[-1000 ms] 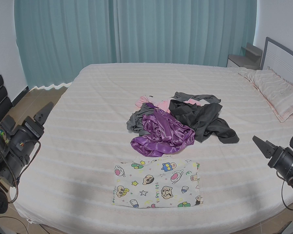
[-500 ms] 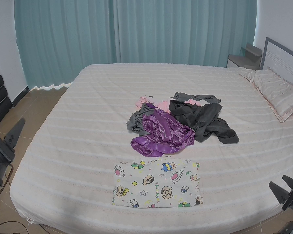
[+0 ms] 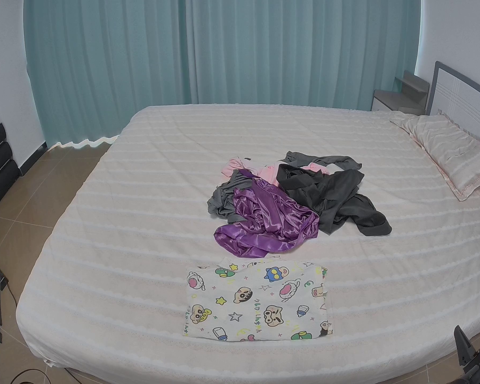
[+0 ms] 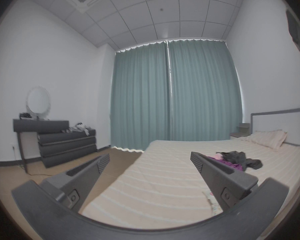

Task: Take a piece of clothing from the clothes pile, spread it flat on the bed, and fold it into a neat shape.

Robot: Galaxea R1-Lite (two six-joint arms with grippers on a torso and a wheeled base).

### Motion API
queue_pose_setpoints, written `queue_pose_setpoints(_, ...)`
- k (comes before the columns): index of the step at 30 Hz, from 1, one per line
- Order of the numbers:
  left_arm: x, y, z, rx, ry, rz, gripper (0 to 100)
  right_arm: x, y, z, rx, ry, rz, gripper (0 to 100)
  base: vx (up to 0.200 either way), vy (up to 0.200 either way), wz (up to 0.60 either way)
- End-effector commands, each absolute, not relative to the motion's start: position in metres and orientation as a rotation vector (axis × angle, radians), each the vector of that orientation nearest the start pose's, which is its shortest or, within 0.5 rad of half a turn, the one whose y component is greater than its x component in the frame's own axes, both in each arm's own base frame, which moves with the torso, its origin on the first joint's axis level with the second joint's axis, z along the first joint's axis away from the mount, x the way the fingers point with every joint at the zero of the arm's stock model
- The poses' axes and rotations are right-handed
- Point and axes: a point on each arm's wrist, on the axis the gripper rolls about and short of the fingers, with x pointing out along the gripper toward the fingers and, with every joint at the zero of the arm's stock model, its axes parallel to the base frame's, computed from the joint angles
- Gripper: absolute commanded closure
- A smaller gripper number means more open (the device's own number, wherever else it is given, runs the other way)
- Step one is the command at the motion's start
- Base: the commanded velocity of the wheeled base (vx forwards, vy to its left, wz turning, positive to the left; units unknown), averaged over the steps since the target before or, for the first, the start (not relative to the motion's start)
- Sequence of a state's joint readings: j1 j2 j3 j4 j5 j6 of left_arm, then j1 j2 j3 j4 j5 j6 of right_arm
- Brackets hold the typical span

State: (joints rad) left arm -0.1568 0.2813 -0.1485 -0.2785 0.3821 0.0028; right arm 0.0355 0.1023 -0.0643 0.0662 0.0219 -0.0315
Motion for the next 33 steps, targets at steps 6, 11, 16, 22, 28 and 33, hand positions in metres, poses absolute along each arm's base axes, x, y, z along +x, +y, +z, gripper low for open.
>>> queue_pose_setpoints(6,-0.03,0.008,0.107,0.078,-0.218,0.368,0,-0.025,0.002,0.083,-0.205,-0.045,0.077,0,0.0,0.0,0.0)
queue_pose_setpoints(11,-0.025,0.007,0.087,0.061,-0.102,0.332,0,-0.025,0.002,0.083,-0.185,-0.04,0.1,0,0.0,0.0,0.0)
queue_pose_setpoints(16,-0.023,0.004,0.082,0.021,-0.058,0.205,0,-0.025,0.003,0.083,-0.046,-0.026,0.153,0,0.0,0.0,0.0)
queue_pose_setpoints(22,-0.023,0.001,0.082,0.011,-0.063,0.046,0,-0.026,0.005,0.083,0.048,-0.005,0.23,0,0.0,0.0,0.0)
queue_pose_setpoints(28,-0.023,-0.001,0.082,0.013,-0.054,-0.035,0,-0.024,0.001,0.083,-0.16,-0.048,0.039,0,0.0,0.0,0.0)
queue_pose_setpoints(33,-0.023,0.001,0.075,-0.006,0.008,0.045,0,-0.024,0.002,0.083,-0.127,-0.045,0.083,0,0.0,0.0,0.0)
